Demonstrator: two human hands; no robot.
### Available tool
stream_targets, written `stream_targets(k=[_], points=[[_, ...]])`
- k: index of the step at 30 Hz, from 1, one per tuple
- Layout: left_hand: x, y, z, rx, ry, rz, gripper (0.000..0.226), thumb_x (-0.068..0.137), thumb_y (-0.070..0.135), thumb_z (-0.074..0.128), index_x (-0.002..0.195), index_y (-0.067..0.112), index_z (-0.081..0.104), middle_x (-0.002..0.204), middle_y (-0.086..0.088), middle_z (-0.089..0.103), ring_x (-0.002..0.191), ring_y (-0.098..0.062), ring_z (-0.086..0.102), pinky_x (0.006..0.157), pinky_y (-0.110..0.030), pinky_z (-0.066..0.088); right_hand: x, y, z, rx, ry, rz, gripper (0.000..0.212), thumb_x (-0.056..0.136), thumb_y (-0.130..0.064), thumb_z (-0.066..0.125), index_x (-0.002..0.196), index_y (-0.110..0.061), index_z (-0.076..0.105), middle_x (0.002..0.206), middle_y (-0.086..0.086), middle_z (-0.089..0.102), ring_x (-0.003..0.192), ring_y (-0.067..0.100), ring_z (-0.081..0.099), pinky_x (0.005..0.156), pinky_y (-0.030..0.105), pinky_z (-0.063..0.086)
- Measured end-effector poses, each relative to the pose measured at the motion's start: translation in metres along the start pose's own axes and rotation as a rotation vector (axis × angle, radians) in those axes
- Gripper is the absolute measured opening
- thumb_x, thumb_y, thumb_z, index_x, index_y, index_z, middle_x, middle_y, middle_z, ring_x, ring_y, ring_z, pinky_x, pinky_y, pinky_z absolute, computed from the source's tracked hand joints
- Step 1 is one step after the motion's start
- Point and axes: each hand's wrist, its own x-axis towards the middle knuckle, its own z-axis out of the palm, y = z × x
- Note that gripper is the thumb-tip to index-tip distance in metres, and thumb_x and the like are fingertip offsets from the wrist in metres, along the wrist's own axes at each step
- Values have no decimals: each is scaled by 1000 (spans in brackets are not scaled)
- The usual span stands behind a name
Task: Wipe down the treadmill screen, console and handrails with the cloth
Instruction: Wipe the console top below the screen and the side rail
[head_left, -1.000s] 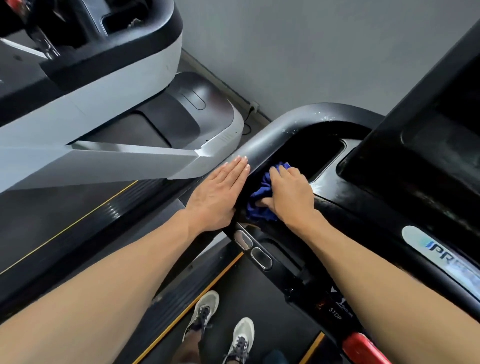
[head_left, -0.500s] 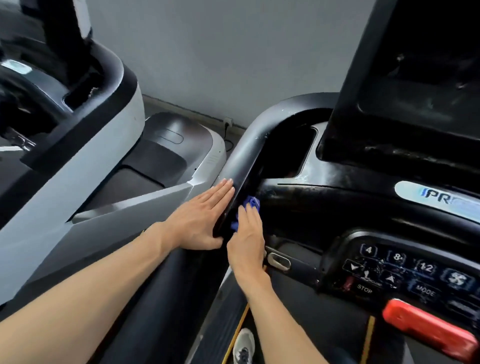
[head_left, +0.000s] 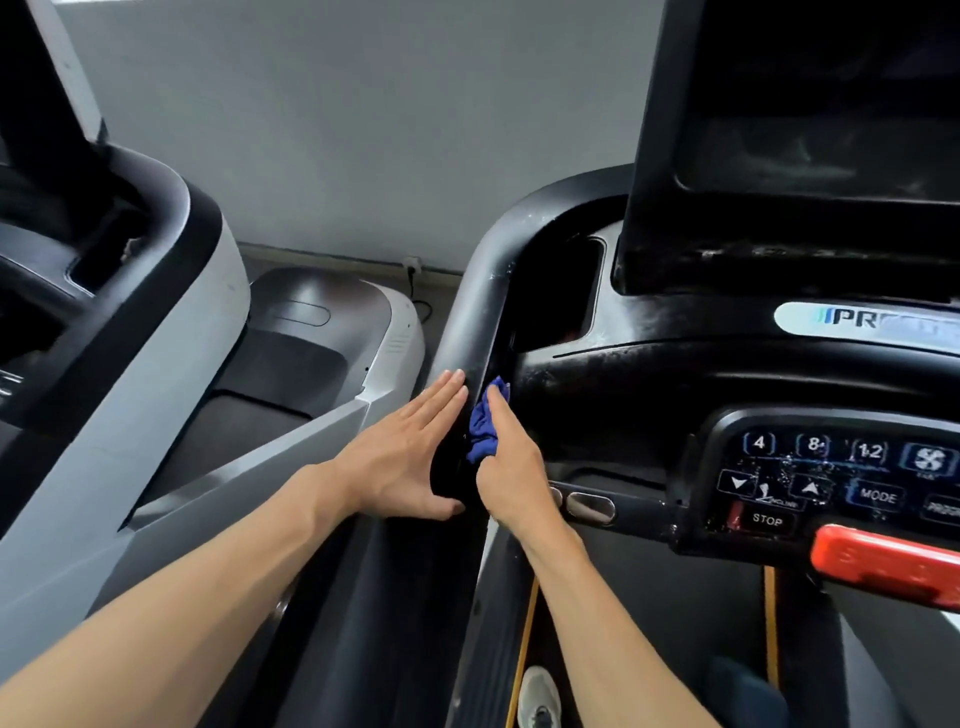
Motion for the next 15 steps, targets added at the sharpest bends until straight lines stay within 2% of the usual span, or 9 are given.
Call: stream_targets(k=[3,5,7,9,11,13,15], points=[[-7,1,4,-35,45,-15,130,70,69,65,161,6,-3,168,-2,-17,152,-5,-21,125,-22,-3,32,-10,-9,58,66,-11,85,84,17,40,158,-23,25,132,-1,60,120,-1,47,82,-12,23],[-16,3,12,-52,100,-47,127,73,69,65,161,5,-1,168,-1,-16,153,-6,-18,123,-19,-3,29,-13,-10,75,81,-11,85,84,16,40,157,-26,28,144,-2,53,117,-6,45,82,-11,24],[-28,5,20,-86,148,-99,124,75,76,58,161,9,-2,168,3,-16,153,-3,-19,121,-15,-4,3,-7,1,94,49,-29,84,85,15,39,157,-27,28,150,-9,44,118,-16,44,90,-10,22],[-38,4,24,-158,171,-154,125,73,82,53,159,13,-5,167,6,-17,151,0,-20,123,-17,-2,-32,0,20,83,-24,-71,84,86,17,37,158,-25,24,159,-15,27,135,-20,28,107,-2,17],[-46,0,26,-223,162,-191,129,71,82,58,159,13,-5,167,6,-17,151,1,-19,126,-23,3,-45,6,34,-31,-32,-175,85,87,16,36,159,-25,16,164,-17,7,147,-11,1,121,14,4],[-54,-1,26,-280,136,-228,136,69,81,69,161,13,-5,167,9,-17,150,4,-19,126,-23,4,-24,2,37,-157,-25,-223,86,87,12,37,160,-23,9,165,-14,-6,150,-1,-13,123,24,-5],[-54,1,23,-366,101,-269,140,65,77,76,162,16,-4,167,13,-16,149,7,-17,123,-18,1,11,-10,27,-256,-22,-200,83,90,4,40,160,-21,4,166,-9,-12,151,8,-17,122,27,-9]])
